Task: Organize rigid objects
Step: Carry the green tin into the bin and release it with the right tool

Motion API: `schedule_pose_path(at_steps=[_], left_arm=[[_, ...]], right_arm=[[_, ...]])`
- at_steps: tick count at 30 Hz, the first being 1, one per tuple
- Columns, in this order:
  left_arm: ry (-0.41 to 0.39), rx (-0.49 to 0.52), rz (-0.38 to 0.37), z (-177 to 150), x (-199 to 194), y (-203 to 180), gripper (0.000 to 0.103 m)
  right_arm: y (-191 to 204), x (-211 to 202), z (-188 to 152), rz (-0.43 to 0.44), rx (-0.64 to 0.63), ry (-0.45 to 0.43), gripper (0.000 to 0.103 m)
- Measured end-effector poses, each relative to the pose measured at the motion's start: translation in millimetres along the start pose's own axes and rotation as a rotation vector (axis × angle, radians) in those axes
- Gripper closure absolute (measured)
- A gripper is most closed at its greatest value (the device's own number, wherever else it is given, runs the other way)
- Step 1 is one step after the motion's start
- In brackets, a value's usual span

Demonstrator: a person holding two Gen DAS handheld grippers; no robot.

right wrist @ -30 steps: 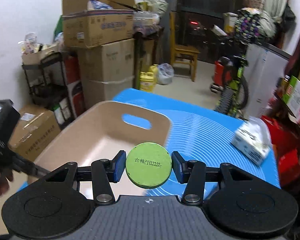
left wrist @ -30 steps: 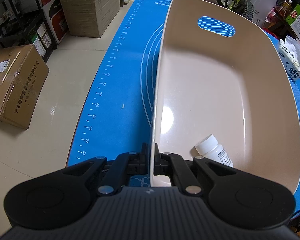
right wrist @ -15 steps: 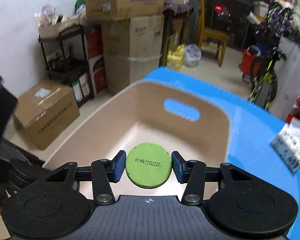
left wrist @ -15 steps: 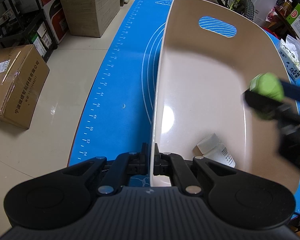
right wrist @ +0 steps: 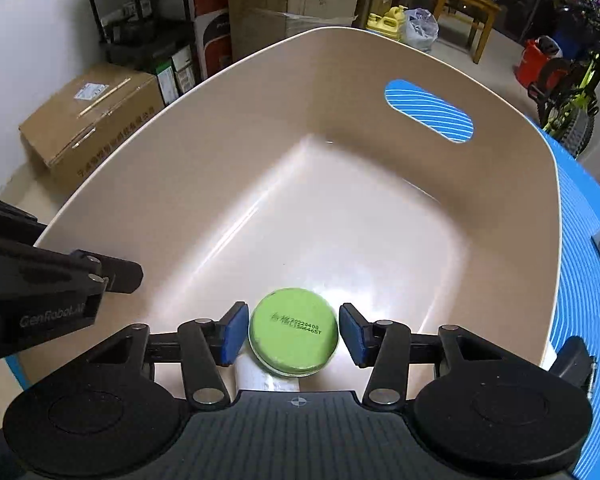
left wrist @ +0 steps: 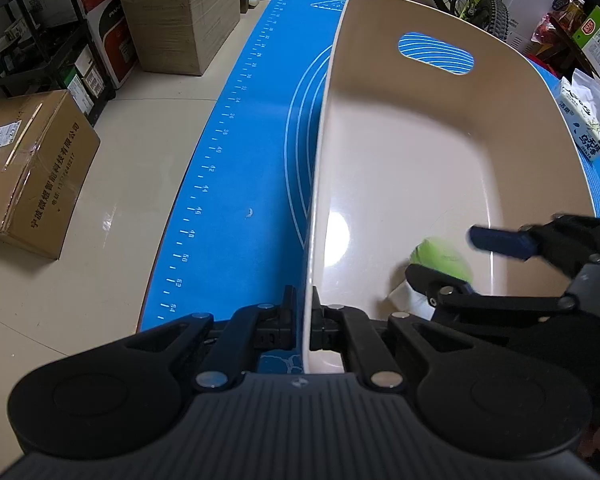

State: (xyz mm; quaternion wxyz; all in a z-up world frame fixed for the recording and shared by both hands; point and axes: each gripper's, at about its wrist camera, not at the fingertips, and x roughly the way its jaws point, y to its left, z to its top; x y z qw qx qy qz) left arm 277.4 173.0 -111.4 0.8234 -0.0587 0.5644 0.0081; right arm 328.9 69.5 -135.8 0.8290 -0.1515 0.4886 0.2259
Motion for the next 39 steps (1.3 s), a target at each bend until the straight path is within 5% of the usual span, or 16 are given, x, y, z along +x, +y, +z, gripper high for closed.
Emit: schedule_pose_path(at_steps=[3, 12, 18, 28, 35, 39], left_arm=[[0.0, -0.002, -0.001, 0.3, 0.1, 0.7, 0.095], [0.001, -0.004, 0.001, 0.8, -0.3, -0.7, 0.095], [0.001, -0.007, -0.002, 0.8, -0.3, -0.6, 0.095], [0.001, -0.009, -0.002, 1.2, 0.0, -1.0, 0.095], [0.001, -0.01, -0.005, 0.7, 0.4, -0.1, 0.095], [0.002, -0.01, -0.005, 0.1, 0.9, 0.1, 0.095]], right_arm=[[-6.7, -14.0, -4.3, 0.01, 0.014, -0.049, 0.018], [-45.5, -85.7, -28.4, -0.053, 0.087, -0.282, 0.011], [-90.1, -122.3, -53.1, -0.159, 0.15, -0.357, 0.011], [-167.5, -93.9, -110.1, -0.304, 0.341, -0.263, 0.012], [-184.7, -44.8, -134.0, -0.29, 0.375, -0.145, 0.02], [-187.3, -27.4, -139.7, -0.284, 0.39, -0.108, 0.034]])
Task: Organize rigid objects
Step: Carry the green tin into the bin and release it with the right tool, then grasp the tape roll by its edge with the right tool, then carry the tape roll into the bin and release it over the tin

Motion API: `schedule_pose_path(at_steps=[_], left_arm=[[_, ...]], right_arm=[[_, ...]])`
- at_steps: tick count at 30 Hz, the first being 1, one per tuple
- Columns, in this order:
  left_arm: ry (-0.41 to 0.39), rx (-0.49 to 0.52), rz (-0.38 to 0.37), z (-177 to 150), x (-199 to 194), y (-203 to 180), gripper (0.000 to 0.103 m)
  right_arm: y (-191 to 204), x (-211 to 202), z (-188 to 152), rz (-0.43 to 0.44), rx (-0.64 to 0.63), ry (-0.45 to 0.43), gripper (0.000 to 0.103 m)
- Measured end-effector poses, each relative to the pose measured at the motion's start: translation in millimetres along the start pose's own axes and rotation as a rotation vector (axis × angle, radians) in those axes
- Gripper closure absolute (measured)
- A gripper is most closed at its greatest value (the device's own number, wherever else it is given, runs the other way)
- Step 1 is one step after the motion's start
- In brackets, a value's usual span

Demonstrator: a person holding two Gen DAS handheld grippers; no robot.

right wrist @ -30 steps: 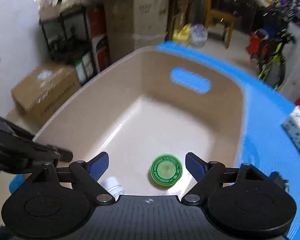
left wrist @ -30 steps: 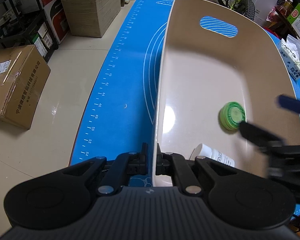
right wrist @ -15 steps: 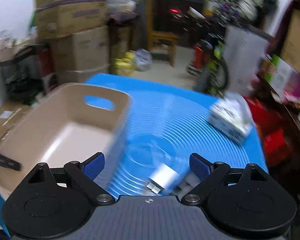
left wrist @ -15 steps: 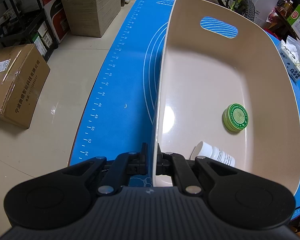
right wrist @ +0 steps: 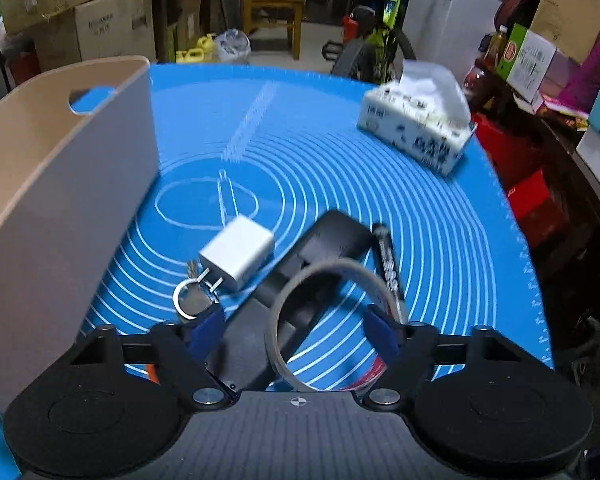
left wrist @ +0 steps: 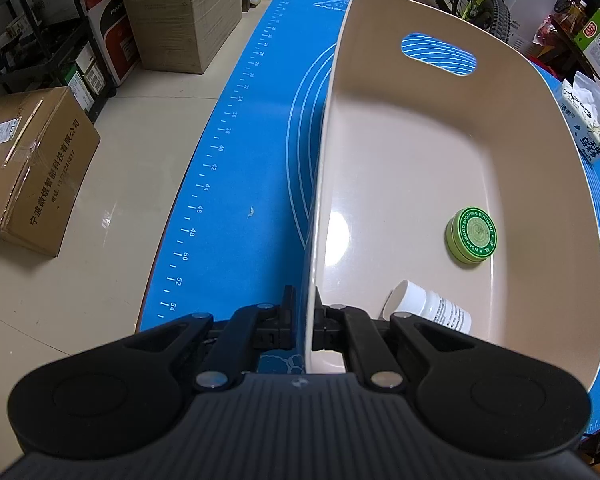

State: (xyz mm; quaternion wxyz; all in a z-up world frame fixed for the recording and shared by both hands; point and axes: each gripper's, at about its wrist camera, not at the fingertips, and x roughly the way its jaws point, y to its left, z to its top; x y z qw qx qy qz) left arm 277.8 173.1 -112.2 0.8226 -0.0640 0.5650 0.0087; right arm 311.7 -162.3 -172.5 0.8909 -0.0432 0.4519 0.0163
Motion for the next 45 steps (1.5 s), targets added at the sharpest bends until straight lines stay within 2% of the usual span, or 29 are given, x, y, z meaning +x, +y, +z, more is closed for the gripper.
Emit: schedule_pose_path(at_steps=[3, 7, 9, 11, 16, 20, 26, 32, 39, 45], left_arm=[[0.0, 0.0, 0.001, 0.2, 0.0, -0.3, 0.095], [0.0, 0.001, 0.001, 0.2, 0.1, -0.2, 0.095], [0.0, 0.0, 0.001, 0.1, 0.0, -0.1, 0.095], [0.0, 0.001, 0.001, 0.0, 0.2, -0.1, 0.095], [0.0, 0.0, 0.0, 0.2, 0.0, 0.0, 0.095], [0.0, -0.002, -0.002, -0.6, 1.4, -0.8, 0.094], [0.0, -0.002, -0.001, -0.9, 1.6, -1.1, 0.095], [0.003, -0.006, -0.001, -0.6, 1.9, -1.8, 0.095], [0.004, -0.004, 0.006, -0.2, 1.1, -1.8, 0.096], [0.005, -0.001, 0.006, -0.6, 1.0, -2.0, 0.098]], right_arm=[[-3.4, 9.8, -1.5, 0.011, 0.024, 0.023, 0.046], [-9.7, 13.6, 0.9, 0.054, 0.064, 0.011, 0.056], [-8.8, 14.3, 3.1, 0.077, 0.075, 0.014, 0.077], [-5.1, 13.8, 4.1, 0.078, 0.069, 0.015, 0.084], [-0.4, 7.4, 3.1, 0.075, 0.073, 0.0, 0.084], [4.0, -10.1, 8.2, 0.072, 0.074, -0.057, 0.084], [22.4, -56.2, 35.0, 0.107, 0.031, -0.203, 0.084], [51.9, -98.3, 63.6, 0.179, -0.045, -0.327, 0.084], [100.5, -107.9, 88.4, 0.256, -0.126, -0.345, 0.084], [148.4, -101.9, 90.3, 0.32, -0.194, -0.324, 0.084]])
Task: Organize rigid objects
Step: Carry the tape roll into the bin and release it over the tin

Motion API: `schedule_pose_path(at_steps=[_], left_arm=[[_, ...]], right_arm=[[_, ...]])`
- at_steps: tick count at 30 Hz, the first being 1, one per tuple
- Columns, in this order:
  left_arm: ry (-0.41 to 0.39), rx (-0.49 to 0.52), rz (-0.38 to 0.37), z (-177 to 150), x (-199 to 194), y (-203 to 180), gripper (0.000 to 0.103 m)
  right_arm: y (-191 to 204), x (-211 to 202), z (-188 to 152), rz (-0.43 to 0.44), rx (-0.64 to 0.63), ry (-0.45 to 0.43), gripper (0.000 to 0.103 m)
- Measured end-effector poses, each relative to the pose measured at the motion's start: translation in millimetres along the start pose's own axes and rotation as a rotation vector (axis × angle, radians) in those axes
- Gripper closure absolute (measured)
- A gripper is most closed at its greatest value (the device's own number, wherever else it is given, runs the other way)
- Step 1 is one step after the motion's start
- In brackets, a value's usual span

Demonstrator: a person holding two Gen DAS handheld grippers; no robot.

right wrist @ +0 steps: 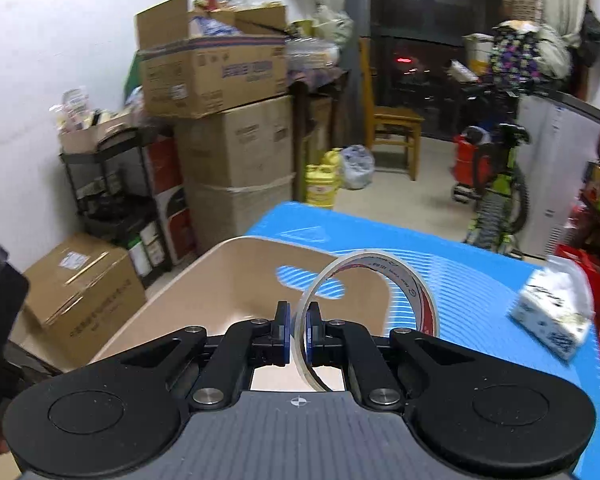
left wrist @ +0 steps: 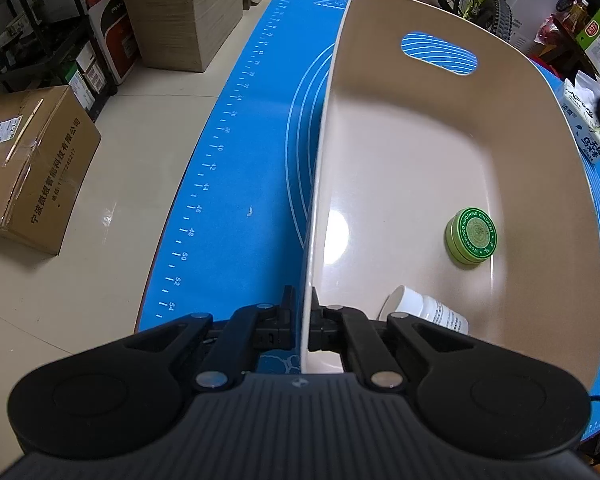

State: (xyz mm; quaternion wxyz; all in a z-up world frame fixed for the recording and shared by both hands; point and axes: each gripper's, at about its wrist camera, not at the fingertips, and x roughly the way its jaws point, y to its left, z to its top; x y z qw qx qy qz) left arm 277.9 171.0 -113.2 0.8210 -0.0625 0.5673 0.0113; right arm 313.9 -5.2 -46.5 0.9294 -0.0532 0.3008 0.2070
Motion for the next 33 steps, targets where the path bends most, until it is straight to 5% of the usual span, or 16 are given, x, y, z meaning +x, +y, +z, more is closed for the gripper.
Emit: schedule_pose_path(at_steps=[19, 24, 33], left_arm=[[0.001, 0.007, 0.015, 0.8, -0.3, -3.0, 0.099], [0.002, 0.008, 0.017, 1.6, -0.2, -3.5, 0.099], [0.003, 0.008, 0.024, 1.2, 0.1, -4.9, 0.099]], right_arm=[[57.7, 69.1, -53.0, 0.102, -0.075, 0.375, 0.078], [49.2, 53.6, -52.2, 0.131, -0.057, 0.31, 0.044], [2.7, -6.0, -36.1, 0.071, 0.029, 0.073, 0.03]])
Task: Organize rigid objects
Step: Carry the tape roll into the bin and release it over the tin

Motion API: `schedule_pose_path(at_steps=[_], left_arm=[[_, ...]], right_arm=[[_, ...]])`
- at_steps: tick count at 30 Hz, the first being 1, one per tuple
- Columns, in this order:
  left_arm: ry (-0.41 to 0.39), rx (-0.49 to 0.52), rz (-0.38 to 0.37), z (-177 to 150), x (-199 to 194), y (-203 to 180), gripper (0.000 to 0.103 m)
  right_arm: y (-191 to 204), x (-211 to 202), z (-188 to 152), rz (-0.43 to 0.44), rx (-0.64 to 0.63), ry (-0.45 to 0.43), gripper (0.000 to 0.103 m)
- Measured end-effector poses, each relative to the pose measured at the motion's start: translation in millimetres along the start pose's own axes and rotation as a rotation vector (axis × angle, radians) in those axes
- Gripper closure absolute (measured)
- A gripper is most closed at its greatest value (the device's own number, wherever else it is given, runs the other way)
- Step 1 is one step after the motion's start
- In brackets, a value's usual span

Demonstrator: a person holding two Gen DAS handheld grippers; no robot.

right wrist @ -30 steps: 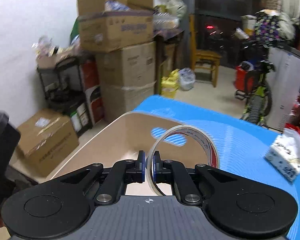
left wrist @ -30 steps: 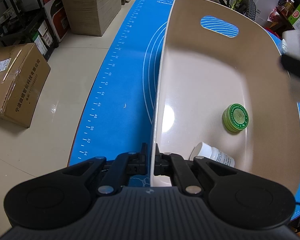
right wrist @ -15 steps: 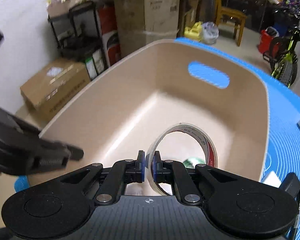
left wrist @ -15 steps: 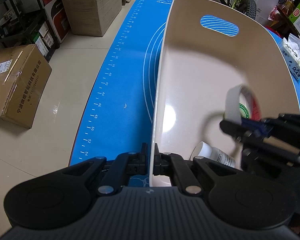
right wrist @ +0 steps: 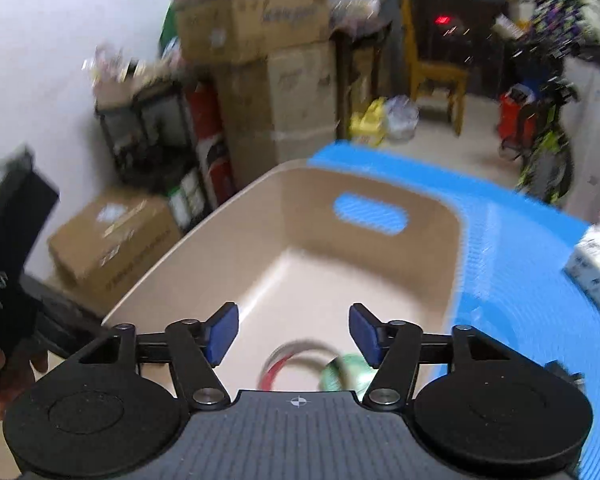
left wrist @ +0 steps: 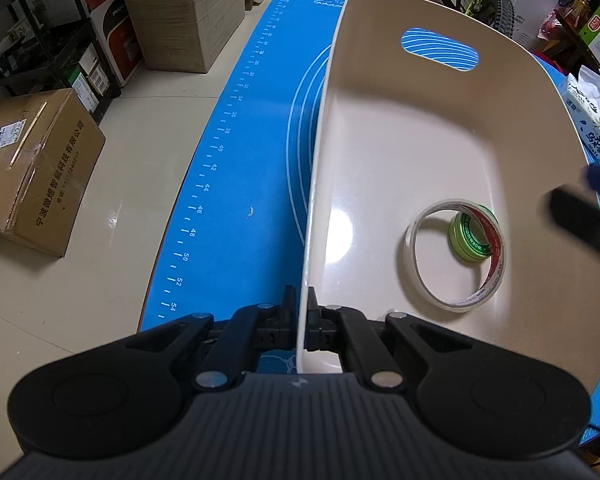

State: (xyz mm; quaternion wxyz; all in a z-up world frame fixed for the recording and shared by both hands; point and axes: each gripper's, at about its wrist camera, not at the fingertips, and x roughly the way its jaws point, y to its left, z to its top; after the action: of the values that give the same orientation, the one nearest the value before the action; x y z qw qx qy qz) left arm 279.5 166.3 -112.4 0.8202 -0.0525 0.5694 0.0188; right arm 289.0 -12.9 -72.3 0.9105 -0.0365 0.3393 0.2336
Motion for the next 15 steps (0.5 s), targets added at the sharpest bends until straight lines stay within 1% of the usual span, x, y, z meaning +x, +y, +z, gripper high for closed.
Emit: schedule_pose_path(at_steps=[3, 7, 10, 12, 15], left_arm=[[0.001, -0.001, -0.001, 0.2, -0.1, -0.1, 0.099], [0.001, -0.002, -0.002, 0.1, -0.1, -0.1, 0.099], [0.001, -0.001, -0.001, 0.2, -0.2, -0.3, 0.099], [0.001, -0.002, -0.001, 0.3, -0.1, -0.1, 0.099], [0.002, -0.002, -0.002, 0.1, 0.1, 0.2, 0.099]], right_arm=[[-20.6, -16.5, -3.0, -0.052, 0.035, -0.036, 0.027], [-52.6, -34.5, -19.8, -0.141, 0.077, -0.03, 0.024], [-73.3, -37.3, -39.7, -0.211, 0.096, 0.016, 0.023], [-87.1, -36.8, -55.5, -0.237, 0.117, 0.057, 0.023], [-95.8, -27.4, -77.8, -0.267, 0.116, 0.116, 0.023]])
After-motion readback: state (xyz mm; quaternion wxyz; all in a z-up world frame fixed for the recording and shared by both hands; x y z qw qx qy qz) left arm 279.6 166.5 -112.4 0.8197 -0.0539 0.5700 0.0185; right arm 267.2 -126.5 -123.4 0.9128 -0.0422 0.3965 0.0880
